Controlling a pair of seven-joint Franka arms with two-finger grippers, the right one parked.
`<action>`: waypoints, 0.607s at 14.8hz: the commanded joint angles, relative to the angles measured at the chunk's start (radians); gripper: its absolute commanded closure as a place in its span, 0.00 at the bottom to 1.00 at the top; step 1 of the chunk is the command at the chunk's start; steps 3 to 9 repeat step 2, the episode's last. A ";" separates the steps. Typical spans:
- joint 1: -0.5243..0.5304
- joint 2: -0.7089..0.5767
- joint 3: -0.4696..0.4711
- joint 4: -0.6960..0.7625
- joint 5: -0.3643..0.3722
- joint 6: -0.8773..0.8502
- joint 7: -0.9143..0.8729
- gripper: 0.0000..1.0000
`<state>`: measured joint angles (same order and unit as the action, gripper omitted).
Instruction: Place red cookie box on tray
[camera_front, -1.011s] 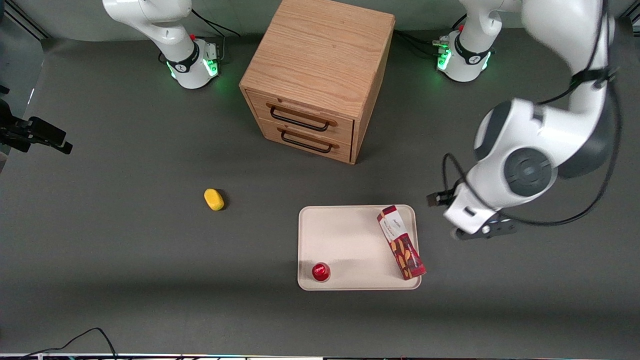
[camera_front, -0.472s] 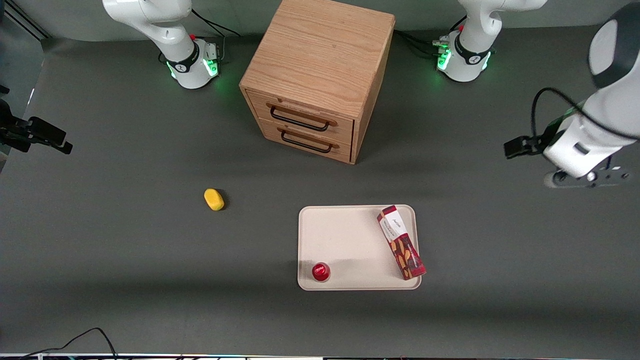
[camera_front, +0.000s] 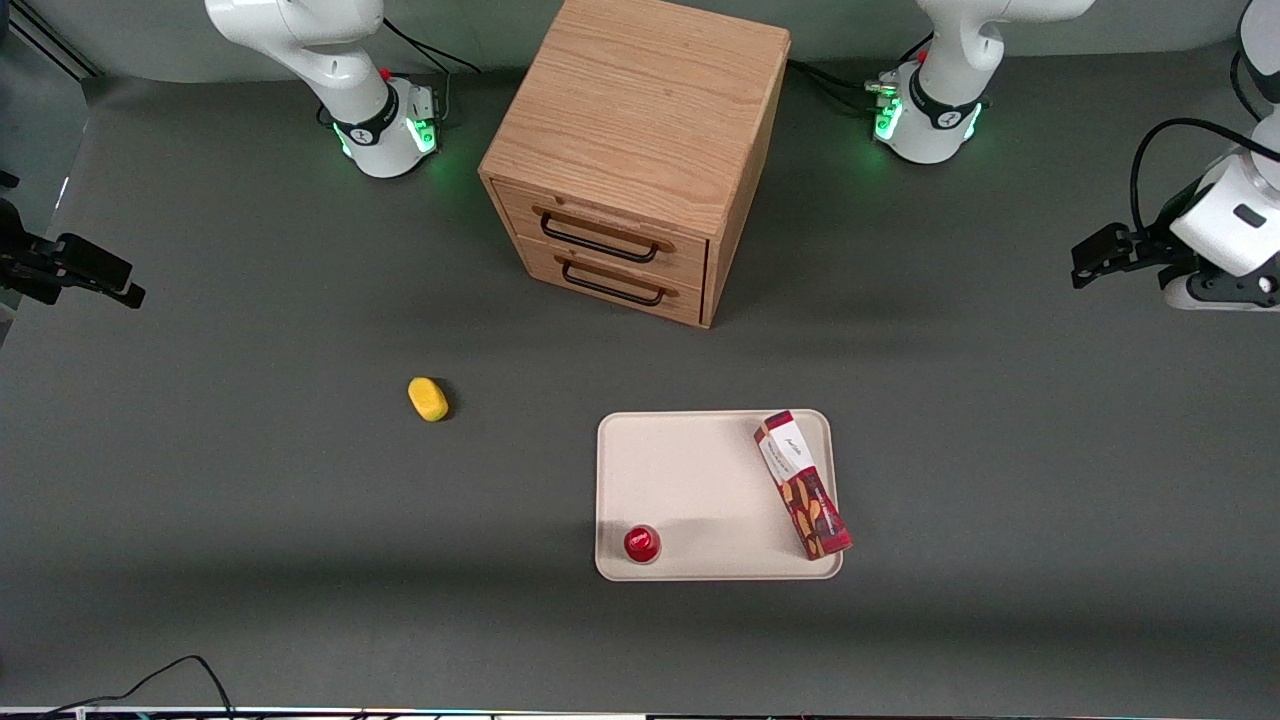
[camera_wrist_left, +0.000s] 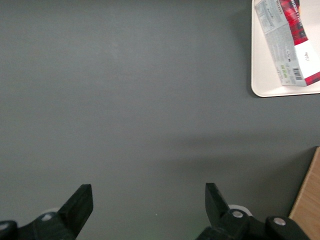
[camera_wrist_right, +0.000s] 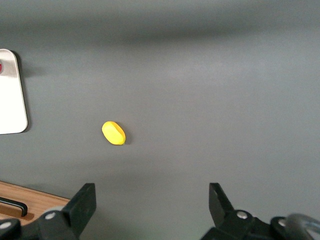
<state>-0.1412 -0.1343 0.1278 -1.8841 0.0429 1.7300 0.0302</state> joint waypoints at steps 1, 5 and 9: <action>-0.008 -0.016 -0.004 -0.001 0.029 0.005 -0.001 0.00; -0.008 -0.013 -0.002 0.005 0.029 -0.001 -0.001 0.00; -0.008 -0.013 -0.002 0.005 0.029 -0.001 -0.001 0.00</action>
